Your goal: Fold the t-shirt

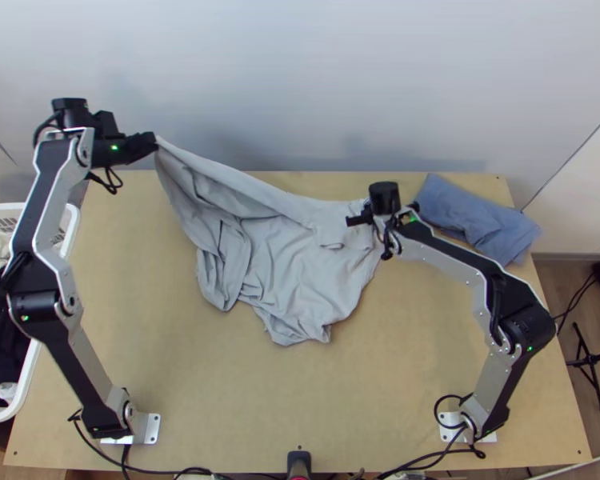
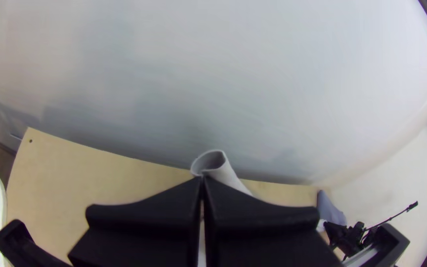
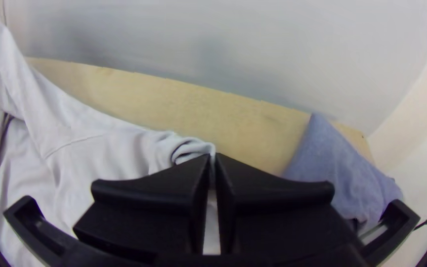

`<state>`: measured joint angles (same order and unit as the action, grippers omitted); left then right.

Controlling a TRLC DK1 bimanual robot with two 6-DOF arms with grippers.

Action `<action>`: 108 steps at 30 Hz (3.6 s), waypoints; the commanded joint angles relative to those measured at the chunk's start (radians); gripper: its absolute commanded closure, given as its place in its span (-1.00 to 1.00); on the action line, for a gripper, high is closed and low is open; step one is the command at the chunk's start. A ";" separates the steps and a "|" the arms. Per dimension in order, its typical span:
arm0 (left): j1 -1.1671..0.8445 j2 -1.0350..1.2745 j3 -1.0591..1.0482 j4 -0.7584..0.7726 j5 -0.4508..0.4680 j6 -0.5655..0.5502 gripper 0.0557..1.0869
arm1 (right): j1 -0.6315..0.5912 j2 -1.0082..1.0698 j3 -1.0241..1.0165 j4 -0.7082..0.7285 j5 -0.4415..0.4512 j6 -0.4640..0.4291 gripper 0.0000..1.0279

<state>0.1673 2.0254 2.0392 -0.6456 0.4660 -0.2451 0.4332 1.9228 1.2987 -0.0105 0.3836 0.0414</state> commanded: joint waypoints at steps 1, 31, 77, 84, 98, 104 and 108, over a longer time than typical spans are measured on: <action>0.015 -0.137 -0.028 -0.005 -0.069 0.024 0.93 | -0.057 -0.039 0.183 -0.281 -0.130 0.201 0.94; 0.038 -0.760 -0.073 0.262 -0.460 -0.074 0.93 | -0.008 -0.466 0.945 -0.456 -0.223 0.092 0.94; -0.091 -1.119 -1.493 0.521 -0.302 0.046 0.93 | -0.017 -0.915 -0.656 0.032 -0.373 0.348 0.95; -0.084 -0.725 -1.330 0.728 -0.302 0.055 0.93 | -0.099 -0.693 -0.625 0.231 -0.373 0.314 0.95; -0.066 -0.054 -0.732 0.755 -0.340 0.056 0.93 | -0.255 -0.185 -0.242 0.287 -0.377 0.233 0.95; -0.055 0.107 -0.545 0.738 -0.342 0.061 0.93 | -0.257 -0.054 -0.116 0.314 -0.376 0.229 0.95; -0.054 0.187 -0.441 0.715 -0.351 0.061 0.93 | -0.261 0.008 -0.036 0.317 -0.374 0.229 0.95</action>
<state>0.1062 2.0445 1.4067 0.0925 0.1265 -0.1852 0.1848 1.7996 1.1263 0.2920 0.0063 0.2760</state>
